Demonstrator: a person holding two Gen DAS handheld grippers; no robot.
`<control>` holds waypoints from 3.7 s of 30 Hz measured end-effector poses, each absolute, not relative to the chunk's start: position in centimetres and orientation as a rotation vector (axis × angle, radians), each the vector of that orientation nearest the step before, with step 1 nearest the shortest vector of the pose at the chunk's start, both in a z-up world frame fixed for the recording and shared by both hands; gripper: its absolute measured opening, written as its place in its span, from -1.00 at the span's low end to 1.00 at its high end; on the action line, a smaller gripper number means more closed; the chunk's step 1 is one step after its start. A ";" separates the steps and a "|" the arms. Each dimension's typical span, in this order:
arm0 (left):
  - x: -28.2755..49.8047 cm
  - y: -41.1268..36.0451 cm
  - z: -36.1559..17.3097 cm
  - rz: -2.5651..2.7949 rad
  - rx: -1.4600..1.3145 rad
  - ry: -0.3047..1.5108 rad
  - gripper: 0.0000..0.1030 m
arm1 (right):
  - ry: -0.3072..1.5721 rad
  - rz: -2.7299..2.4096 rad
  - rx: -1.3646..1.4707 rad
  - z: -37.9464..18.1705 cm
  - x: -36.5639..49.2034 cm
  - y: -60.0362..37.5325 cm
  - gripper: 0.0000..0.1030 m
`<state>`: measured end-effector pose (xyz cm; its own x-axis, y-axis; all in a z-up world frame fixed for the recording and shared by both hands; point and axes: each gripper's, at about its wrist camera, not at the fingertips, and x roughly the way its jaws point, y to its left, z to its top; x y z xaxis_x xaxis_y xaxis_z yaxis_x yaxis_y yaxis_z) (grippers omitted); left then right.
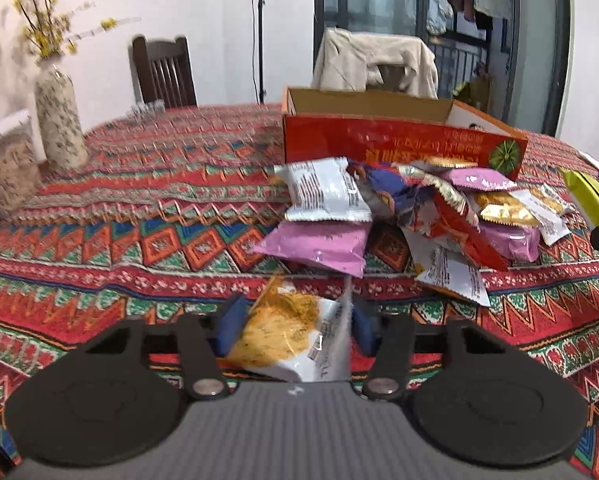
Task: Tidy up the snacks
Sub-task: 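Grasp green bar with right tool while left tool grasps cookie packet, then lower both held packets into the box and open both tools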
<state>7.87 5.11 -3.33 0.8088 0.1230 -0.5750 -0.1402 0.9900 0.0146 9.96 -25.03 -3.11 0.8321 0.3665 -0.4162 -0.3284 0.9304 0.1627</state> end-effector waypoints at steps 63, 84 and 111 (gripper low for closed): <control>31.5 4.6 11.2 0.083 -0.174 0.332 0.00 | 0.322 0.283 0.079 6.5 33.9 -18.0 -0.31; 34.7 6.1 4.1 0.123 -0.192 0.425 1.00 | 0.494 0.296 0.051 0.1 38.2 -18.4 0.72; 30.2 6.2 9.2 0.115 -0.200 0.431 1.00 | 0.469 0.320 0.098 4.7 34.3 -19.9 1.00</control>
